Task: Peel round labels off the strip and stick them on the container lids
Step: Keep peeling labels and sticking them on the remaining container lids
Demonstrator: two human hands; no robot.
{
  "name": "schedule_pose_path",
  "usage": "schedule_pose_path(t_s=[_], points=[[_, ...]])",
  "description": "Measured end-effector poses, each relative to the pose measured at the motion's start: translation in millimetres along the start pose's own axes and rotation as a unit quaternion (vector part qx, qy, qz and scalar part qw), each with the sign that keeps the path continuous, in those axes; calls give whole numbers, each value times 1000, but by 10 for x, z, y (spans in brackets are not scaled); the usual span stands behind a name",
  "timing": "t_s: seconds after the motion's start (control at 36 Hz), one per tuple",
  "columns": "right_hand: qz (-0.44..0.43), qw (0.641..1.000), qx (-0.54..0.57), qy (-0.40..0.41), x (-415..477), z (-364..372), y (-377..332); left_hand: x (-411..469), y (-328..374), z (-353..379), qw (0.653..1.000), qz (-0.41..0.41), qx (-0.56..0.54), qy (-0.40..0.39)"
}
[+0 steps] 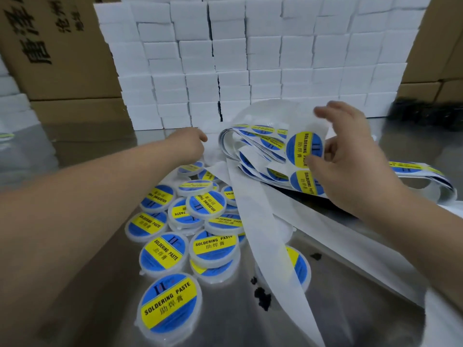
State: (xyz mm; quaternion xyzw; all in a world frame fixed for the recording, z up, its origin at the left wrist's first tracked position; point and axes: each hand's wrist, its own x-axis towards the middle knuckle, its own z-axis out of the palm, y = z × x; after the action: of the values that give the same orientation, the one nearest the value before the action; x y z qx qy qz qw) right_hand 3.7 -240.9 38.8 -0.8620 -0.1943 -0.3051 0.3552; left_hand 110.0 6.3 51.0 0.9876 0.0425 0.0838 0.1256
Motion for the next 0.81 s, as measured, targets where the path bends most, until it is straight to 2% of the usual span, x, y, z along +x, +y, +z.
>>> schedule_pose_path(t_s=[0.14, 0.22, 0.28, 0.36, 0.47, 0.56, 0.75, 0.81], points=[[72, 997, 20, 6, 46, -45, 32, 172, 94, 91, 996, 10, 59, -64], [86, 996, 15, 7, 56, -32, 45, 205, 120, 135, 992, -1, 58, -115], [92, 995, 16, 22, 64, -33, 49, 189, 152, 136, 990, 7, 82, -116], [92, 995, 21, 25, 74, -40, 41, 202, 186, 142, 990, 12, 110, -92], [88, 996, 25, 0, 42, -17, 6, 222, 160, 139, 998, -20, 34, -46], [88, 996, 30, -4, 36, -4, 0, 242, 125, 142, 999, -17, 25, 21], [157, 985, 68, -22, 84, -26, 21, 177, 97, 13, 980, -81, -125, 129], [165, 983, 72, -19, 94, -36, 22, 90, 180, -81, 971, -106, -175, 121]])
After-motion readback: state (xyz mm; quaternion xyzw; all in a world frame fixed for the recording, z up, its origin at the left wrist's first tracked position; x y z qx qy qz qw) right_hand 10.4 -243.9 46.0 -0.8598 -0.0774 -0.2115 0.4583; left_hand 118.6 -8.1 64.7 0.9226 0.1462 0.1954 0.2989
